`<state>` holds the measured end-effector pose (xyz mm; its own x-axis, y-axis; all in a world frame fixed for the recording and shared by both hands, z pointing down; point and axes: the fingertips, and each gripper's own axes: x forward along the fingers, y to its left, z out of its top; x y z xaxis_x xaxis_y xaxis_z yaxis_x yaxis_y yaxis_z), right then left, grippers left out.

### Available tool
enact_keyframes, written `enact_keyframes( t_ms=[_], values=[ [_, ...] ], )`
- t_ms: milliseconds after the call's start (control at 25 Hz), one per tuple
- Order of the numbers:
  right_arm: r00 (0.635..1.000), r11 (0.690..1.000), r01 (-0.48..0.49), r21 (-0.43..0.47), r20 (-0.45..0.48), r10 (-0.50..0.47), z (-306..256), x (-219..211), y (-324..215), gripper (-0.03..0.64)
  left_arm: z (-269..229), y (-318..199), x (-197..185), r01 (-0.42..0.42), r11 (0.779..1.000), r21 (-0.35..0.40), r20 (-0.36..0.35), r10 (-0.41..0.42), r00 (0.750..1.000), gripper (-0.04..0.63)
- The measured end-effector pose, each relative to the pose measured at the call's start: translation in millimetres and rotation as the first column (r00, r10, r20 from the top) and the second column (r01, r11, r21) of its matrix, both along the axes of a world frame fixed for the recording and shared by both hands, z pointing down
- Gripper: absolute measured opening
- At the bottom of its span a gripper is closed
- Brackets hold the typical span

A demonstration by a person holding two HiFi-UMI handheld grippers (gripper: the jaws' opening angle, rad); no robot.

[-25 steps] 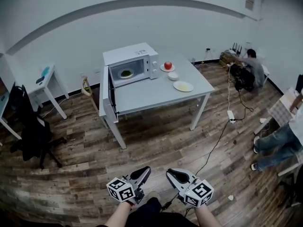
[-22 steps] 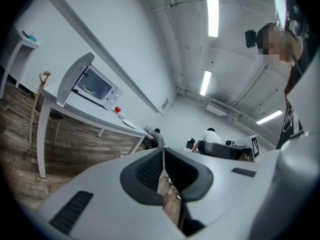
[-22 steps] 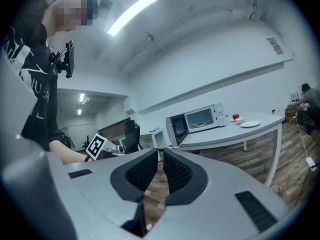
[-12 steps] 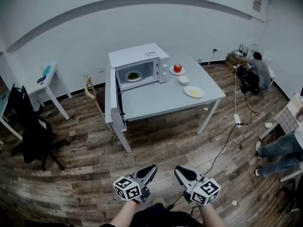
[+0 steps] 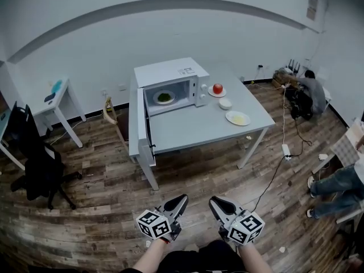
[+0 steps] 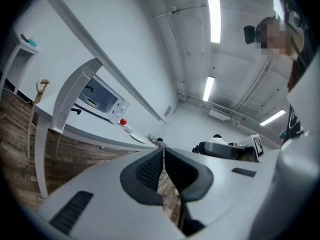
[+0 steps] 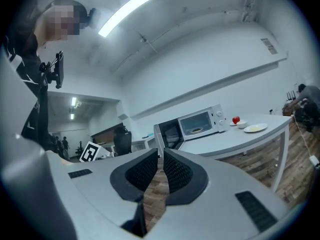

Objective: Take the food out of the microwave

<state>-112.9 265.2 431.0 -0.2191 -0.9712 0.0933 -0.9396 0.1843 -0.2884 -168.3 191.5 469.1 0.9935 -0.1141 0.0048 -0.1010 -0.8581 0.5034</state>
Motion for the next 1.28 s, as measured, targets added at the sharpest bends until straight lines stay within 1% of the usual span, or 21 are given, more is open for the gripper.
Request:
enact_keyframes(
  t_ms=[240, 480, 680, 800, 1000, 1280],
  values=[
    [0.999, 1.0, -0.018, 0.003, 0.026, 0.018, 1, 6, -13, 0.054, -6, -11, 6, 0.009, 1.0, 0.01, -0.01, -0.009, 1.0, 0.018],
    [0.999, 1.0, 0.02, -0.003, 0.027, -0.02, 2, 5, -30, 0.054, -7, -23, 12, 0.032, 0.999, 0.008, -0.013, -0.032, 0.999, 0.018],
    [0.997, 1.0, 0.029, -0.01, 0.066, -0.029, 13, 17, -45, 0.054, 3, -32, 22, 0.039, 0.999, -0.003, 0.009, -0.039, 0.999, 0.018],
    [0.996, 0.999, 0.05, -0.019, 0.073, -0.048, 21, 24, -60, 0.054, 10, -43, 29, 0.051, 0.999, -0.011, 0.029, -0.051, 0.998, 0.018],
    [0.992, 0.995, 0.094, -0.018, 0.082, -0.092, 22, 44, -90, 0.055, 15, -67, 54, 0.071, 0.997, -0.018, 0.044, -0.07, 0.997, 0.018],
    [0.989, 0.991, 0.126, -0.035, 0.088, -0.122, 22, 94, -130, 0.055, 12, -102, 101, 0.111, 0.994, -0.024, 0.038, -0.11, 0.993, 0.018]
  ],
)
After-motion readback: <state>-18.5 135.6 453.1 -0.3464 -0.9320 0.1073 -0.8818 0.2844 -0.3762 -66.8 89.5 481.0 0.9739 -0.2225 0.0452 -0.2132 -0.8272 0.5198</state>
